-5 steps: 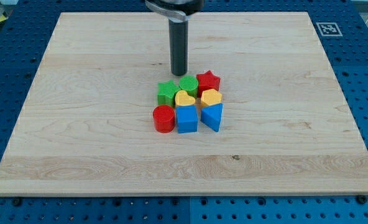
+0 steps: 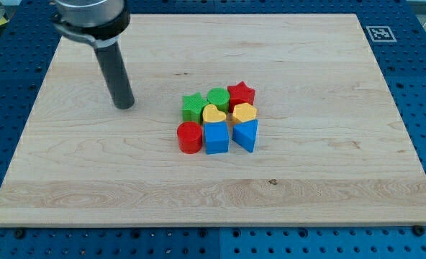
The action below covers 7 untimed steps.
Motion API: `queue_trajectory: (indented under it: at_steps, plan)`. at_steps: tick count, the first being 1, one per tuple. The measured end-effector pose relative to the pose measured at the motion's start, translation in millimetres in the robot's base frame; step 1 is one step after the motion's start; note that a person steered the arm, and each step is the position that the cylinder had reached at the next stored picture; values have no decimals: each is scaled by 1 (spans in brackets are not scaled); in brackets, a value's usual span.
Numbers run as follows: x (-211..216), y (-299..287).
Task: Move red circle below the blue triangle
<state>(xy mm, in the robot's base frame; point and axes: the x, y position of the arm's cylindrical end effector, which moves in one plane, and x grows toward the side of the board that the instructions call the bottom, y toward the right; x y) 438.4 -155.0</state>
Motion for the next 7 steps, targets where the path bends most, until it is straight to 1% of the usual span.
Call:
queue_trajectory:
  at_steps: [1,2,4,6,7]
  plan:
    - [23,-2]
    - [40,26]
    - [51,111]
    - [64,95]
    - [62,119]
